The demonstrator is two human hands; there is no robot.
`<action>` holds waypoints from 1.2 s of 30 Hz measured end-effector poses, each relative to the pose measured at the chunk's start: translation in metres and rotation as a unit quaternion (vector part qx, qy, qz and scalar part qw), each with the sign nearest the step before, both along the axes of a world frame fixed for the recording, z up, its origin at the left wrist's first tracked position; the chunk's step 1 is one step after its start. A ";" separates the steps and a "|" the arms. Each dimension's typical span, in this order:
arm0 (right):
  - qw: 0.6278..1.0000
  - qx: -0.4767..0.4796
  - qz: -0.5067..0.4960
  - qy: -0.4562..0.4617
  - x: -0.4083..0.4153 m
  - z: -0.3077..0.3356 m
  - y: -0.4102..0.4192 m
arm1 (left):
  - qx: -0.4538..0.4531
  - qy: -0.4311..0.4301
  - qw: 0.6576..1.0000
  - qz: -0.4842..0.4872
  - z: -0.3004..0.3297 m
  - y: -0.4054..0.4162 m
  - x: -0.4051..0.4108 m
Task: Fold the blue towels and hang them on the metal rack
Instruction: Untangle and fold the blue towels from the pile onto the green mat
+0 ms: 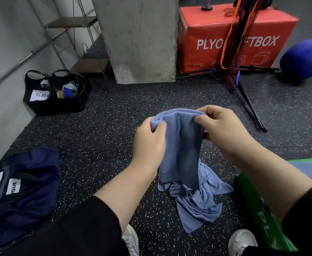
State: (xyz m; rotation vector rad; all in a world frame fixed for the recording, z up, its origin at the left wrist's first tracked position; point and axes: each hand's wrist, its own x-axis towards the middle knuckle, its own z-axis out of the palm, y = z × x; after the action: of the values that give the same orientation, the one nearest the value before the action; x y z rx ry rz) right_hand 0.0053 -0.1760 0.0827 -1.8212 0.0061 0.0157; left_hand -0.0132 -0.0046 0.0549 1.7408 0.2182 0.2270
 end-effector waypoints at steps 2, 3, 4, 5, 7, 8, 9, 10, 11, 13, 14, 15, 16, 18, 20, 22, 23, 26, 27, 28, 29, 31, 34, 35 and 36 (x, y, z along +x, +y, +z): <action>1.000 -0.030 0.007 -0.005 0.002 0.000 -0.002 | -0.018 -0.002 1.000 -0.023 0.003 0.002 -0.001; 0.999 -0.050 0.009 -0.009 0.002 0.000 -0.004 | -0.023 -0.003 0.999 -0.032 0.003 0.004 -0.001; 0.997 -0.075 0.012 -0.019 0.003 0.000 -0.006 | -0.020 -0.003 0.999 -0.030 0.001 0.006 0.000; 0.994 -0.108 0.013 -0.031 0.004 0.000 -0.008 | -0.006 -0.008 1.000 -0.020 0.000 0.008 0.002; 0.984 -0.170 0.010 -0.055 0.006 0.001 -0.013 | 0.043 -0.023 0.999 0.003 -0.001 0.011 0.005; 0.980 -0.187 0.008 -0.065 0.007 0.001 -0.013 | 0.066 -0.028 0.997 0.006 0.000 0.012 0.005; 0.977 -0.199 0.003 -0.071 0.006 0.003 -0.013 | 0.082 -0.031 0.996 0.004 0.001 0.012 0.005; 0.974 -0.214 -0.002 -0.076 0.006 0.003 -0.011 | 0.093 -0.036 0.995 -0.002 0.003 0.012 0.005; 0.971 -0.226 -0.006 -0.078 0.005 0.003 -0.009 | 0.105 -0.043 0.993 -0.010 0.005 0.012 0.004; 0.975 -0.210 -0.007 -0.076 0.004 0.002 -0.006 | 0.135 -0.056 0.989 -0.020 0.006 0.011 0.004; 0.979 -0.188 0.005 -0.072 0.004 0.001 -0.005 | 0.140 -0.060 0.988 -0.024 0.007 0.010 0.004; 0.982 -0.176 0.020 -0.067 0.003 0.000 -0.004 | 0.139 -0.062 0.988 -0.031 0.007 0.010 0.005; 0.980 -0.184 0.042 -0.059 0.003 -0.001 -0.004 | 0.137 -0.064 0.988 -0.041 0.008 0.010 0.005; 0.968 -0.234 0.063 -0.059 0.002 -0.003 -0.002 | 0.149 -0.070 0.984 -0.061 0.008 0.011 0.005; 0.959 -0.269 0.058 -0.072 0.002 -0.002 -0.002 | 0.165 -0.075 0.981 -0.069 0.007 0.013 0.005; 0.955 -0.285 0.041 -0.071 0.003 0.000 -0.004 | 0.178 -0.076 0.979 -0.065 0.008 0.017 0.005; 0.953 -0.291 0.033 -0.073 0.003 0.002 -0.004 | 0.183 -0.074 0.978 -0.063 0.009 0.020 0.006; 0.954 -0.292 0.018 -0.067 0.003 0.004 -0.005 | 0.202 -0.061 0.976 -0.058 0.011 0.027 0.007; 0.954 -0.292 0.014 -0.065 0.002 0.004 -0.005 | 0.210 -0.055 0.974 -0.057 0.011 0.028 0.007; 0.955 -0.289 0.012 -0.060 0.002 0.003 -0.005 | 0.222 -0.050 0.972 -0.058 0.010 0.028 0.006; 0.957 -0.284 0.009 -0.053 0.002 0.002 -0.004 | 0.231 -0.044 0.970 -0.061 0.010 0.026 0.005; 0.958 -0.286 0.005 -0.038 0.001 0.000 -0.001 | 0.242 -0.033 0.967 -0.066 0.008 0.022 0.003; 0.952 -0.306 0.000 -0.030 -0.001 -0.002 0.003 | 0.231 0.000 0.970 -0.080 0.004 0.011 0.001; 0.949 -0.315 0.004 -0.033 -0.001 -0.002 0.004 | 0.223 0.011 0.971 -0.081 0.003 0.008 0.000; 0.945 -0.325 0.010 -0.037 -0.002 -0.002 0.006 | 0.222 0.021 0.972 -0.079 0.002 0.005 0.000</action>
State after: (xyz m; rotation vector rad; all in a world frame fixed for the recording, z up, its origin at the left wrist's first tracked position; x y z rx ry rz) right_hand 0.0036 -0.1701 0.0804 -2.4833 -0.0665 -0.0454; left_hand -0.0133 0.0008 0.0565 2.1981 0.0592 0.1262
